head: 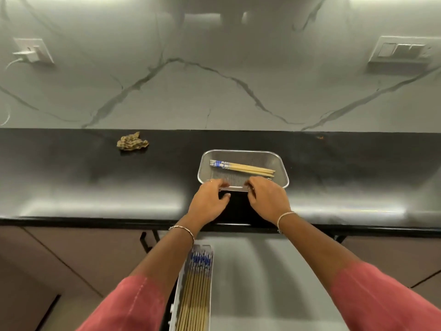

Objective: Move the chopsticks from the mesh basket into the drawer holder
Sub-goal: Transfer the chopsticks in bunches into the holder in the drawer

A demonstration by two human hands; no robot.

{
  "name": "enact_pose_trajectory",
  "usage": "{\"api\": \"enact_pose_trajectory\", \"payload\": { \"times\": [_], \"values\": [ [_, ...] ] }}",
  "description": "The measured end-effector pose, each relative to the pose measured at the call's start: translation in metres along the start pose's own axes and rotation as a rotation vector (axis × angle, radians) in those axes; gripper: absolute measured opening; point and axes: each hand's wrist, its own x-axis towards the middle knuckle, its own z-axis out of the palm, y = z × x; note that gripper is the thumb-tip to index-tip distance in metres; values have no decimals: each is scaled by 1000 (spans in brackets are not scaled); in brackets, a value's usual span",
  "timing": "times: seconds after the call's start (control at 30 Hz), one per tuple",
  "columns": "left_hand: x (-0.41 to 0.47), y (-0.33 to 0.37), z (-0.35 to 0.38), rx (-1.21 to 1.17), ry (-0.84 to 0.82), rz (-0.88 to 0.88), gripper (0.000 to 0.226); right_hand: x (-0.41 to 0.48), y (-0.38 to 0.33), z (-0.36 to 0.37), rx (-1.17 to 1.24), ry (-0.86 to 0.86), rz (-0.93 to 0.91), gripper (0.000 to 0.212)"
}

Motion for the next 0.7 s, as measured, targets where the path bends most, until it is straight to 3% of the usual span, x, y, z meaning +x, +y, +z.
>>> {"api": "enact_pose_trajectory", "payload": {
  "times": [0.27,0.47,0.7],
  "values": [
    [40,-12,7,269,-54,174,34,56,26,15,-76,-164,72,27],
    [68,-32,10,277,-96,171,33,102,36,37,-134,-370,147,38],
    [82,-49,11,208,-160,158,35,134,51,70,-207,-432,141,45]
  ]
}}
